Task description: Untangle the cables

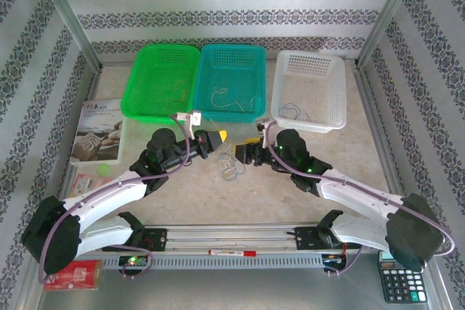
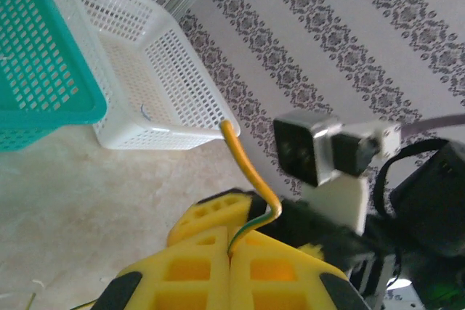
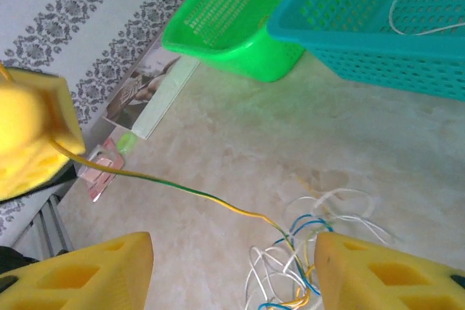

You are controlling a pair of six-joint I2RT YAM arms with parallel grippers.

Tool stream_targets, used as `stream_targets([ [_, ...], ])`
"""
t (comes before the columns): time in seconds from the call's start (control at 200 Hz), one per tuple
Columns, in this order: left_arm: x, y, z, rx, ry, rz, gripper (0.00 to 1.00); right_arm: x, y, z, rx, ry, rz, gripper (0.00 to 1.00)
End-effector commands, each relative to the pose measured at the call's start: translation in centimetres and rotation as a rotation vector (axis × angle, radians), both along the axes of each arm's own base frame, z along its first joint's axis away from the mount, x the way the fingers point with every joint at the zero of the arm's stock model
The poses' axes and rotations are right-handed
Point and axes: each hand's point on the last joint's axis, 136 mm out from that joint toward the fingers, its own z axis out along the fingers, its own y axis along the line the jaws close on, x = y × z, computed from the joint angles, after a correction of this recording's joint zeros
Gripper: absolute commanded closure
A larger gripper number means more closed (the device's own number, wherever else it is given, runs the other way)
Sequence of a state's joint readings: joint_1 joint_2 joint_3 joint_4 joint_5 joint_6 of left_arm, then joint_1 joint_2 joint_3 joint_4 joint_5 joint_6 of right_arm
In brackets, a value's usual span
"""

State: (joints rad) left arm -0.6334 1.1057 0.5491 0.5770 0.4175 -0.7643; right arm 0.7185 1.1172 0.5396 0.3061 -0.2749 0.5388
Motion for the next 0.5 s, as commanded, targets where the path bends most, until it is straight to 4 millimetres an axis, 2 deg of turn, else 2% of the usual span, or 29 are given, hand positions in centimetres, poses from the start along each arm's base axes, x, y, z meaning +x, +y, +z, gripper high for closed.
stream_targets([
  [0.0,-0.4,-0.2,3.5,-0.064,-0.058,-0.010,1.00,0.9,1.5,1.1,0.004,-0.092,0.011,0.39],
  [0.175,-0.6,-0.1,4.6,-0.090,-0.063,-0.012,1.00,2.2,3.0,-0.8,-0.018,-0.092,-0.002,0.40],
  [0.31,-0.8,0.0,5.7,-0.118,-0.070,-0.012,1.00,3.5,3.3,-2.3,-0.028,-0.086,-0.047,0.43],
  [0.495,-1.2,0.5,8.5,-0.188,-0.100,-0.008,1.00,4.6,3.0,-4.7,-0.041,-0.056,-0.108,0.49],
])
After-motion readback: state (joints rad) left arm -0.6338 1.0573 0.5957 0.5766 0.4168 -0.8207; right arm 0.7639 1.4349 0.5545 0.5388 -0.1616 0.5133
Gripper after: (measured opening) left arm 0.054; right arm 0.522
